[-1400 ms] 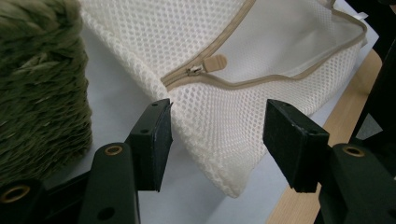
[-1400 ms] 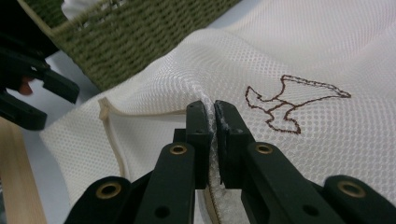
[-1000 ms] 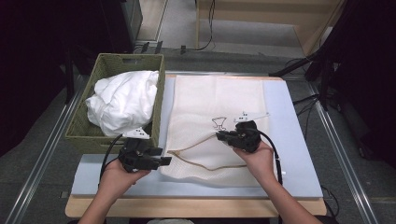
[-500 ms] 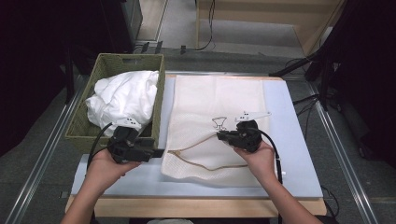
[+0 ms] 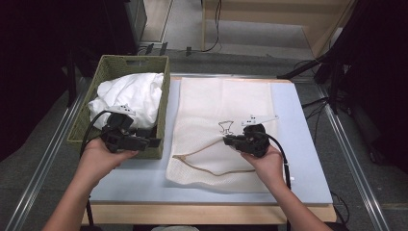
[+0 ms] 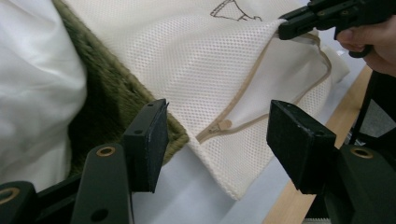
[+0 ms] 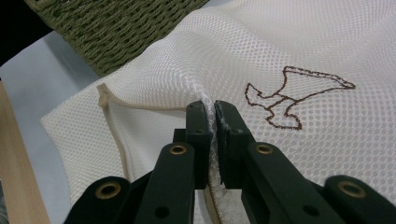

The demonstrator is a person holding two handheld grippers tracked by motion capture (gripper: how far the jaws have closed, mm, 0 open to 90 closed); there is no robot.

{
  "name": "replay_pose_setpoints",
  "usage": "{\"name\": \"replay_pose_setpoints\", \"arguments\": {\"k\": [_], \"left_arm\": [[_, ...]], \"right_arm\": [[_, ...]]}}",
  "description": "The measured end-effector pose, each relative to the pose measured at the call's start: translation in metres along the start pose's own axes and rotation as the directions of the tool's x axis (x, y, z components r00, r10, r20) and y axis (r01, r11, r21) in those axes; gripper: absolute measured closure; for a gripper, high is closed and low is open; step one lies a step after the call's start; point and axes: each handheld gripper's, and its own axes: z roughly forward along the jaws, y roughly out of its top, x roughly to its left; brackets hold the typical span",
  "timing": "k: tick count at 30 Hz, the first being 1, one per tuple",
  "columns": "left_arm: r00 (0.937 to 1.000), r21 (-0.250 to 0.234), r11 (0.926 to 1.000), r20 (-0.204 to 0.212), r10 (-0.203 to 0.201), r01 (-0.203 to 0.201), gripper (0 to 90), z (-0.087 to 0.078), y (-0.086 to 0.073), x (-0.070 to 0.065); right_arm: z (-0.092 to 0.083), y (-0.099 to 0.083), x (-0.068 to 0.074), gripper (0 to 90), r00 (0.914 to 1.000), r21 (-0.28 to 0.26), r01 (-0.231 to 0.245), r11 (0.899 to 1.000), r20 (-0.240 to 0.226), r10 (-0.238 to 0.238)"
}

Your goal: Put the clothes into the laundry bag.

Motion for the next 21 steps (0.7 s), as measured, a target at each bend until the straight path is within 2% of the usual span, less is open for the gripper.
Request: {"name": "replay_pose_setpoints", "arguments": {"k": [2, 10, 15, 19, 21], "left_arm": [[0.9999, 0.000, 1.0000, -0.012, 0.001, -0.001, 39.1, -0.003, 0.004, 0.004], [0.9995, -0.011, 0.9995, -0.012, -0.030, 0.030, 37.1, -0.008, 0.014, 0.021], [0.9984, -0.006, 0.9993, -0.042, -0.037, 0.037, 36.9, -0.011, 0.021, 0.033], [0.9967, 0.004, 0.9992, -0.071, -0.040, 0.041, 36.5, -0.013, 0.028, 0.047], [0.9951, 0.000, 0.9985, -0.082, -0.055, 0.055, 36.4, -0.014, 0.031, 0.055]], "right_arm": [[0.000, 0.000, 0.000, 85.8, 1.0000, 0.000, -0.001, 1.000, -0.001, 0.001], [0.000, 0.000, -0.001, 86.0, 1.0000, 0.003, 0.000, 1.000, -0.004, 0.000], [0.000, 0.000, -0.001, 86.0, 1.0000, 0.005, 0.000, 1.000, -0.005, 0.000], [0.000, 0.001, -0.002, 85.9, 1.0000, 0.006, 0.005, 1.000, -0.005, -0.005], [0.000, 0.001, -0.001, 86.0, 1.0000, 0.006, 0.005, 1.000, -0.003, -0.005]]}}
